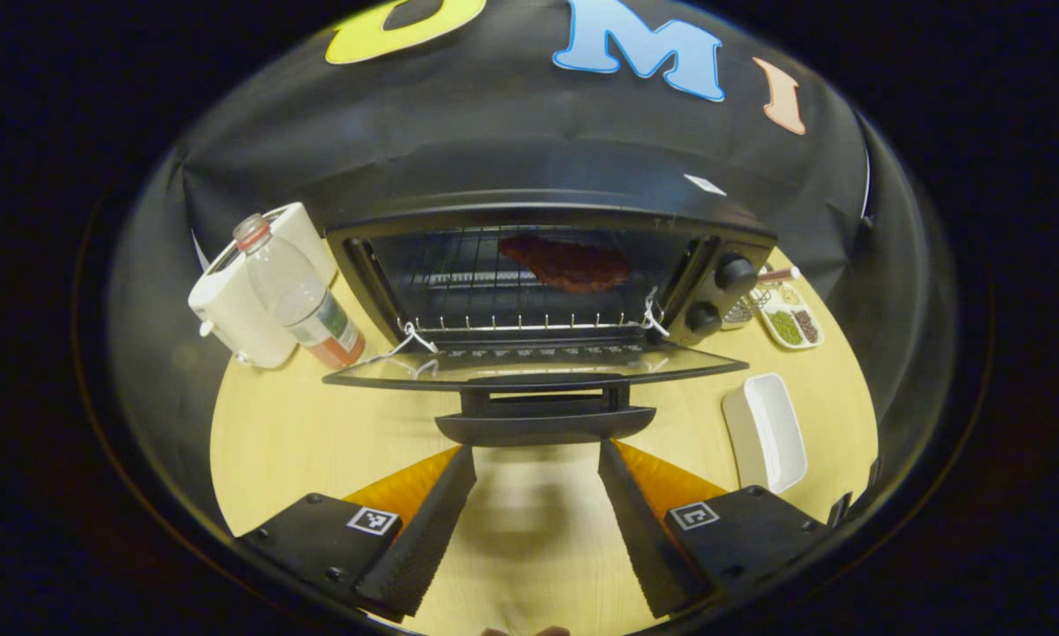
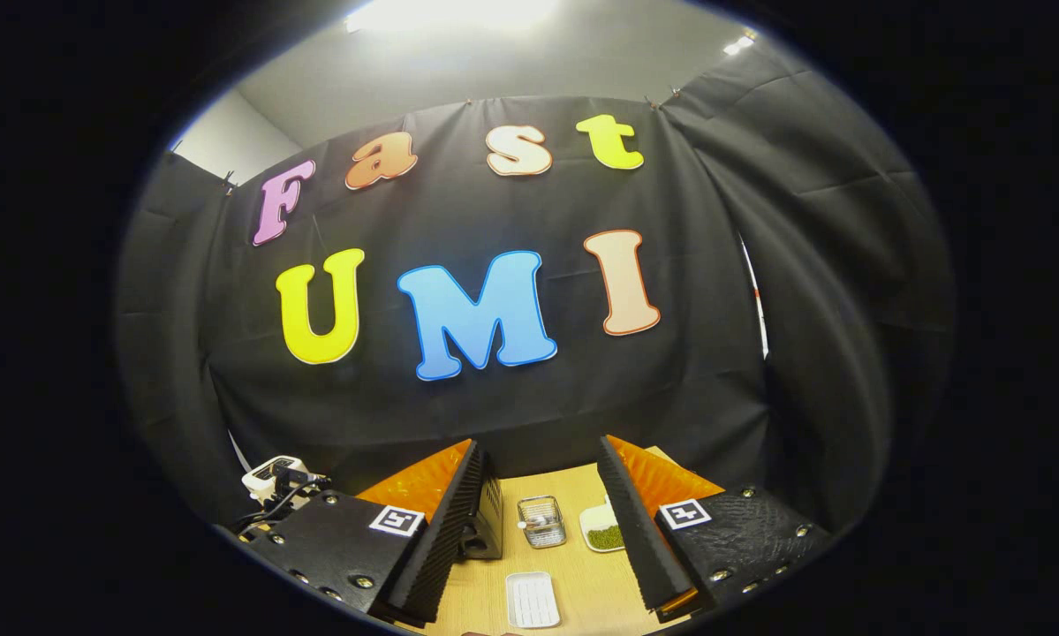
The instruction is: Open the electric oven with the left hand, put the food in, and close the electric oven.
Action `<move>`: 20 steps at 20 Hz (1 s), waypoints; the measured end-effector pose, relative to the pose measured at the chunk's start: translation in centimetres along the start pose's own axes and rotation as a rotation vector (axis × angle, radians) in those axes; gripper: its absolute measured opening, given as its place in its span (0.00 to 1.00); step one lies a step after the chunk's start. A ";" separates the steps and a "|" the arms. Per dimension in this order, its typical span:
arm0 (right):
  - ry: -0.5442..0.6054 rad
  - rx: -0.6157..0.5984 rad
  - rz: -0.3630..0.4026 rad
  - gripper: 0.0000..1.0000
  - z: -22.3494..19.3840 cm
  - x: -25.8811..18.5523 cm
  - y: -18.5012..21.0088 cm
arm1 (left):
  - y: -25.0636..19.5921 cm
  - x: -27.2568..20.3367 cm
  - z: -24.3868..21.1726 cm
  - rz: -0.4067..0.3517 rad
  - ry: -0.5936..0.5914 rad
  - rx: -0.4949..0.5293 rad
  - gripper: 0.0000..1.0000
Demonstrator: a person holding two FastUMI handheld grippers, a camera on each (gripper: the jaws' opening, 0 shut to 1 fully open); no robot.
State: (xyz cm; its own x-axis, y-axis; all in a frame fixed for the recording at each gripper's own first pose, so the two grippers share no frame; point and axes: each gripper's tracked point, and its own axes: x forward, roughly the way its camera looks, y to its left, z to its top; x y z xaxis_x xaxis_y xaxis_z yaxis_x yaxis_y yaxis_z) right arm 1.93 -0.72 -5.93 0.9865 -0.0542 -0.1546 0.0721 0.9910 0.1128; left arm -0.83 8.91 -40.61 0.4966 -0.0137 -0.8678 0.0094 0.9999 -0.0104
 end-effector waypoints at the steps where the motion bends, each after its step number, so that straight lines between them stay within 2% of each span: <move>1: 0.004 0.004 -0.002 0.82 -0.1 0.0 -0.2 | 0.0 0.0 0.3 -0.001 -0.006 -0.001 0.99; 2: 0.006 0.009 -0.005 0.82 -0.1 0.0 -0.3 | -0.1 -0.1 0.4 0.000 -0.009 -0.001 0.95; 8: 0.011 0.009 -0.008 0.85 -0.1 0.3 -0.6 | -0.2 -0.3 1.6 0.007 -0.038 0.017 0.99; 10: 0.014 0.009 -0.001 0.85 -0.1 0.2 -0.7 | -0.2 -0.5 2.1 0.013 -0.057 0.018 0.92; 13: 0.015 0.004 0.011 0.84 0.1 0.1 -0.9 | -0.9 -0.5 3.3 0.008 -0.095 0.001 0.95; 14: 0.013 0.004 0.012 0.85 0.2 0.1 -1.2 | -1.1 -0.8 3.8 0.006 -0.116 0.005 0.99; 16: 0.010 -0.019 0.013 0.85 0.2 0.2 -1.5 | -1.5 -1.5 4.7 -0.002 -0.165 0.007 0.92; 17: 0.013 -0.036 0.016 0.85 0.0 0.3 -1.6 | -2.2 -2.0 5.4 -0.011 -0.199 -0.002 0.94; 18: 0.017 -0.047 0.022 0.77 0.1 0.4 -1.7 | -2.9 -2.8 6.5 -0.018 -0.247 -0.012 0.96; 19: 0.019 -0.055 0.033 0.87 0.3 0.3 -1.7 | -3.3 -4.0 7.7 -0.024 -0.308 -0.020 0.92; 20: 0.016 -0.059 0.047 0.87 0.6 0.5 -1.6 | -3.8 -5.4 9.2 -0.029 -0.385 -0.026 0.95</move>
State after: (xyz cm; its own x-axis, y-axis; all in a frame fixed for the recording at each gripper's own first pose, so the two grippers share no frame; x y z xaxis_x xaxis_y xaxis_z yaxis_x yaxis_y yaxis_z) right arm 2.38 -2.40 -5.58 0.9861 -0.0056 -0.1661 0.0161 0.9979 0.0622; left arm 4.41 5.17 -31.31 0.7863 -0.0369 -0.6167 0.0083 0.9988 -0.0491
